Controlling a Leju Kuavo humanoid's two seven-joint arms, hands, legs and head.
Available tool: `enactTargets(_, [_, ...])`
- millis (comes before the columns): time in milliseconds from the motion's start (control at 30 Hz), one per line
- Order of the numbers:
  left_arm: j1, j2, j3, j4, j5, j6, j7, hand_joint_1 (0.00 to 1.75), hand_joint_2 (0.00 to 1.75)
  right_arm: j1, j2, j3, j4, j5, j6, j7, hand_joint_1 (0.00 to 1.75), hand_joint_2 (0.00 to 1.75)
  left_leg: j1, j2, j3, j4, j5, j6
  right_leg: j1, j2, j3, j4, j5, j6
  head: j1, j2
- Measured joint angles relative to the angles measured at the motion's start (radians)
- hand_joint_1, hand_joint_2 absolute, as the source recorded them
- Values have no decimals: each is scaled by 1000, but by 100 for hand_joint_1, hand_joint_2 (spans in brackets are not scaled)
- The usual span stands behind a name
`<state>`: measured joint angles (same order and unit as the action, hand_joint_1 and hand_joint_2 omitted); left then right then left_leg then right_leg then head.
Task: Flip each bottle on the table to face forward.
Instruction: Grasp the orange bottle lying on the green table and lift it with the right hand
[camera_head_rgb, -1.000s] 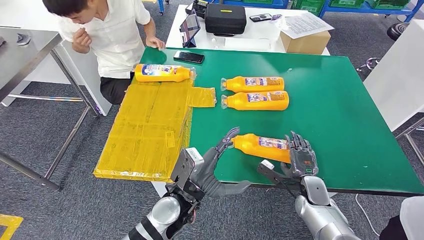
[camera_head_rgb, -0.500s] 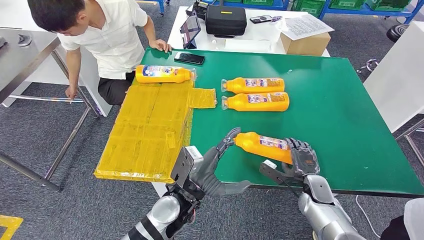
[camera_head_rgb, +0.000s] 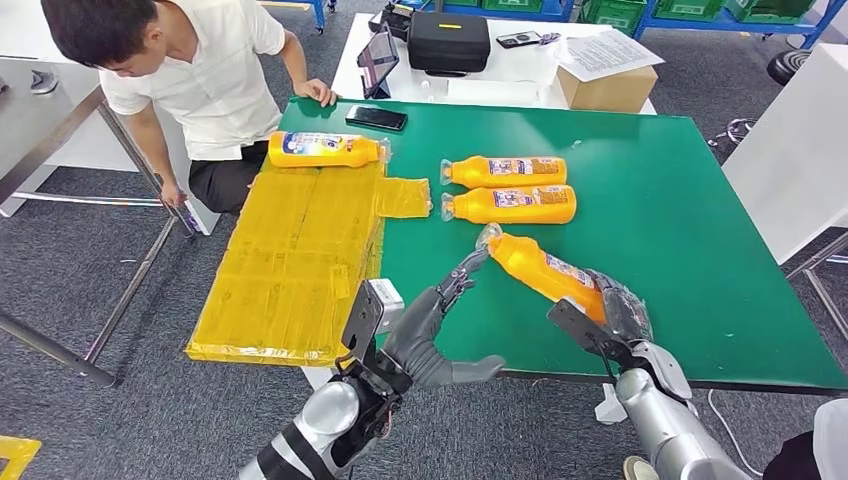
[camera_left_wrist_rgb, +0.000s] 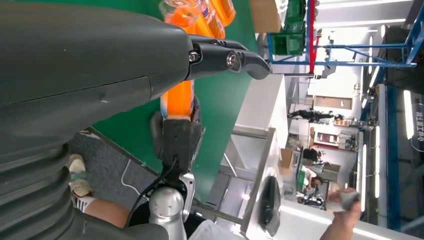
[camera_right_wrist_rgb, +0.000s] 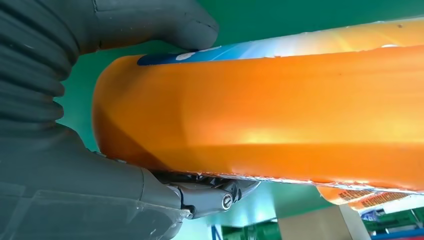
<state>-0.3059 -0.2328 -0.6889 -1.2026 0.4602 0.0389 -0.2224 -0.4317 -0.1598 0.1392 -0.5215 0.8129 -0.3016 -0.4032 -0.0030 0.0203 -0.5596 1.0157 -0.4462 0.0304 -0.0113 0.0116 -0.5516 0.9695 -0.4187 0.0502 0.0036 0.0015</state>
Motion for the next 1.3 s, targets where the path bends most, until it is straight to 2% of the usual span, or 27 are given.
enactTargets(133, [-10,-4,2,6,3,25,-28,0,175,10,7,-14,-24,-70,47,-52,175,175,1,1,-1,0,0,0,1,1,0,0,1,0,0,0])
enactTargets(233, [-2,-8,16,7,-46,129,-102,0,175,55,30,-23,-95,-182,105,-101,175,175,2,0,-2,0,1,-1,2,0,6,1,2,1,0,0])
enactTargets(333, [27,-12,48,15,-55,208,-154,0,175,131,59,-25,-234,-298,148,-106,175,175,4,-3,-5,0,2,-1,3,-1,7,1,2,0,-1,0])
enactTargets(500, [132,-12,107,35,2,209,-203,0,175,275,86,-8,-501,-396,155,-65,175,175,4,-8,-21,0,3,-3,4,-5,-7,3,1,0,-1,0])
enactTargets(633, [181,-12,131,48,53,204,-165,0,175,341,90,20,-631,-405,153,-56,175,175,4,-10,-31,0,4,-3,3,-9,-15,3,1,0,-1,0])
enactTargets(800, [190,-12,140,92,121,165,-111,0,175,356,95,82,-709,-376,140,-59,175,175,4,-11,-36,0,5,-3,3,-11,-19,3,1,0,-1,0])
enactTargets(1033, [177,-11,118,110,119,126,-100,0,175,342,105,166,-728,-349,100,-59,175,175,4,-11,-39,0,5,-3,3,-11,-22,3,1,0,-1,0])
enactTargets(1300, [148,-11,107,102,106,160,-123,0,175,326,117,252,-726,-326,90,-67,175,175,4,-12,-39,0,5,-3,3,-11,-23,3,1,0,-1,0])
